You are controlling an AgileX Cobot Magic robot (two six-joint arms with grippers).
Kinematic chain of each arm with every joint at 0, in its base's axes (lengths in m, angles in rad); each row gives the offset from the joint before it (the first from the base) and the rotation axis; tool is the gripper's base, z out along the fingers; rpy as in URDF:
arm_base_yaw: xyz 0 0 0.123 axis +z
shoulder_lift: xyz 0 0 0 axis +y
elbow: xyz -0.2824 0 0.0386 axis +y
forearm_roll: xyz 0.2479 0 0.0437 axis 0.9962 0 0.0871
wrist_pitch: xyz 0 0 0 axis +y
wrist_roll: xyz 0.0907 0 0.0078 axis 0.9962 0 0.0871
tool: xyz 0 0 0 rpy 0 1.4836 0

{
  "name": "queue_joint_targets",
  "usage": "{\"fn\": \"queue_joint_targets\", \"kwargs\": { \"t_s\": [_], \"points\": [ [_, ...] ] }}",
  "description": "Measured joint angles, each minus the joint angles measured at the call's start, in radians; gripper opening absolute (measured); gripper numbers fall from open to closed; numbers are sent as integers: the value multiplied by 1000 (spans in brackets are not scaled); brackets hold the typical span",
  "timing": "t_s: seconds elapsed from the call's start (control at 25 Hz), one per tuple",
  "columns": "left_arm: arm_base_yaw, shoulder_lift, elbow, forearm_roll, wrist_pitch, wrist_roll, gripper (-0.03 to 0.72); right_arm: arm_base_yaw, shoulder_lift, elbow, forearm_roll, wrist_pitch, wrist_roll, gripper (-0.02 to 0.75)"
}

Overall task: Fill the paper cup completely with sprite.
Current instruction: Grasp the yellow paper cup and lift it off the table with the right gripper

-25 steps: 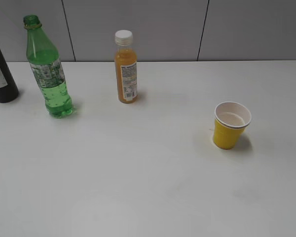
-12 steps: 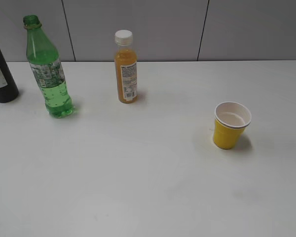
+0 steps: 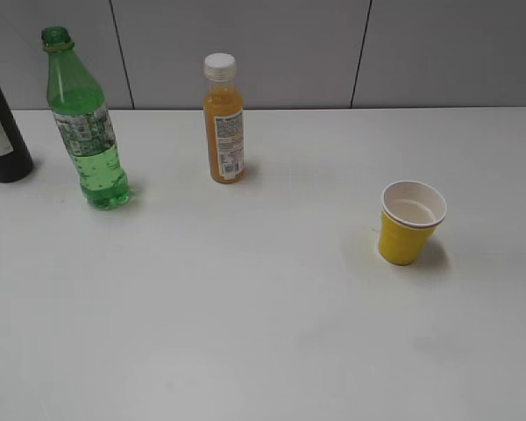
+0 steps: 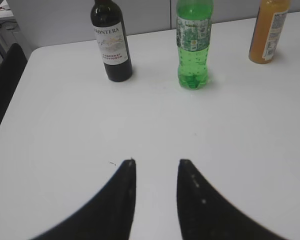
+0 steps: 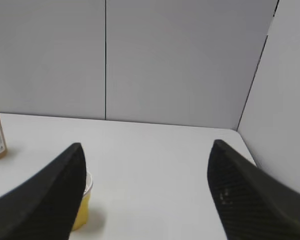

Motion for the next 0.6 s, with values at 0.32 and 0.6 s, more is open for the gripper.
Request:
{"fn": "queue_joint_targets", "kwargs": {
  "t_s": [0.32, 0.6],
  "points": [
    [0, 0, 0, 0, 0, 0, 228, 0, 183, 0, -3, -208, 0, 585],
    [0, 0, 0, 0, 0, 0, 228, 0, 351, 0, -4, -436, 0, 585]
  ]
}}
